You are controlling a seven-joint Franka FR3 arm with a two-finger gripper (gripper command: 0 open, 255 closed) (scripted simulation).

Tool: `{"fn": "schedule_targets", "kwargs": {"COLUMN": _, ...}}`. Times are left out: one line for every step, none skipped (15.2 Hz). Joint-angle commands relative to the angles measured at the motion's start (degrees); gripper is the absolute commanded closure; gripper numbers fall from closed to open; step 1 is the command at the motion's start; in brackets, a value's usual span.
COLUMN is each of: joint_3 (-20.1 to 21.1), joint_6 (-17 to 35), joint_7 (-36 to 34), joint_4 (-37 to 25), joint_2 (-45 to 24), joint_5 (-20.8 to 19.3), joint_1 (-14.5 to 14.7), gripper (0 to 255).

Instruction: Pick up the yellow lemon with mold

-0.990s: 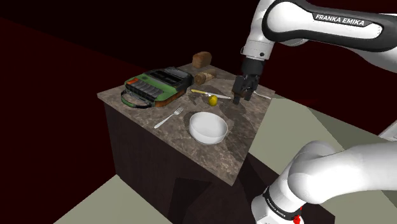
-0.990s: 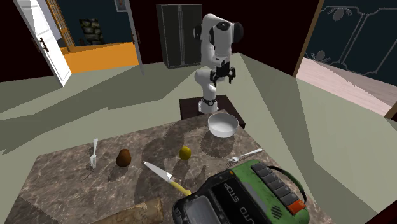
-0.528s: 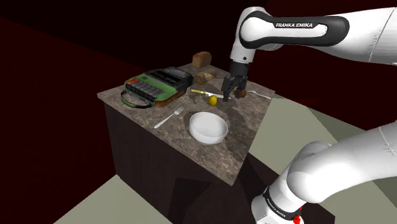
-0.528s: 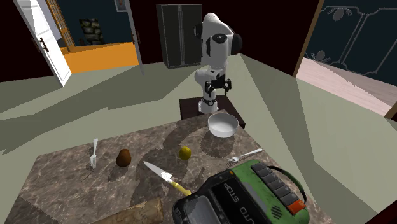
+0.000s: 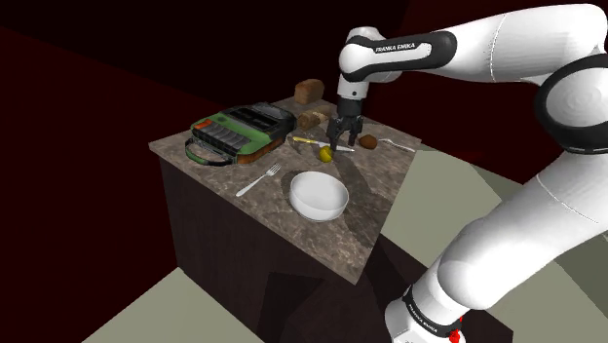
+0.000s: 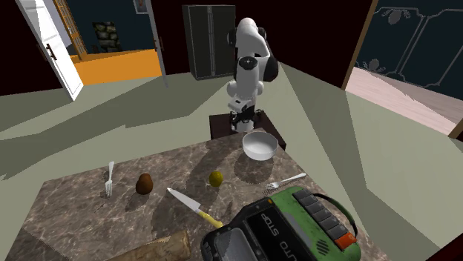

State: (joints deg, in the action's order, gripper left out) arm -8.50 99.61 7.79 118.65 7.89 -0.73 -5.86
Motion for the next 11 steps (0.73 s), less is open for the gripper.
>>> {"fn": "schedule_targets", "kwargs": {"joint_3": -0.52, "joint_6": 1.01, "joint_7": 0.36, "joint_4": -2.77, "joint_2": -4.0, "joint_5": -0.3, "joint_1": -0.41, "gripper": 0}}
{"fn": "schedule_targets", "kwargs": {"joint_3": -0.83, "joint_6": 1.37, "joint_7": 0.65, "joint_4": -4.42, "joint_2": -6.12, "joint_5": -0.4, "joint_1": -0.68, "gripper": 0}}
{"fn": "schedule_targets", "kwargs": {"joint_3": -1.13, "joint_6": 1.67, "joint_7": 0.93, "joint_4": -6.14, "joint_2": -8.25, "joint_5": -0.48, "joint_1": -0.95, "gripper": 0}}
{"fn": "schedule_targets", "kwargs": {"joint_3": -1.41, "joint_6": 1.9, "joint_7": 1.22, "joint_4": -7.93, "joint_2": -10.39, "joint_5": -0.53, "joint_1": -1.24, "gripper": 0}}
{"fn": "schedule_targets", "kwargs": {"joint_3": -1.68, "joint_6": 2.08, "joint_7": 1.5, "joint_4": -9.8, "joint_2": -12.54, "joint_5": -0.57, "joint_1": -1.54, "gripper": 0}}
{"fn": "schedule_targets", "kwargs": {"joint_3": -1.94, "joint_6": 2.19, "joint_7": 1.78, "joint_4": -11.75, "joint_2": -14.71, "joint_5": -0.58, "joint_1": -1.86, "gripper": 0}}
{"fn": "schedule_targets", "kwargs": {"joint_3": -2.19, "joint_6": 2.24, "joint_7": 2.05, "joint_4": -13.78, "joint_2": -16.89, "joint_5": -0.57, "joint_1": -2.18, "gripper": 0}}
{"fn": "schedule_targets", "kwargs": {"joint_3": -2.42, "joint_6": 2.22, "joint_7": 2.32, "joint_4": -15.9, "joint_2": -19.09, "joint_5": -0.54, "joint_1": -2.53, "gripper": 0}}
{"fn": "schedule_targets", "kwargs": {"joint_3": -2.64, "joint_6": 2.14, "joint_7": 2.59, "joint_4": -18.11, "joint_2": -21.32, "joint_5": -0.49, "joint_1": -2.9, "gripper": 0}}
{"fn": "schedule_targets", "kwargs": {"joint_3": -2.85, "joint_6": 1.98, "joint_7": 2.85, "joint_4": -20.42, "joint_2": -23.57, "joint_5": -0.43, "joint_1": -3.29, "gripper": 0}}
{"fn": "schedule_targets", "kwargs": {"joint_3": -3.04, "joint_6": 1.75, "joint_7": 3.1, "joint_4": -22.83, "joint_2": -25.85, "joint_5": -0.35, "joint_1": -3.69, "gripper": 0}}
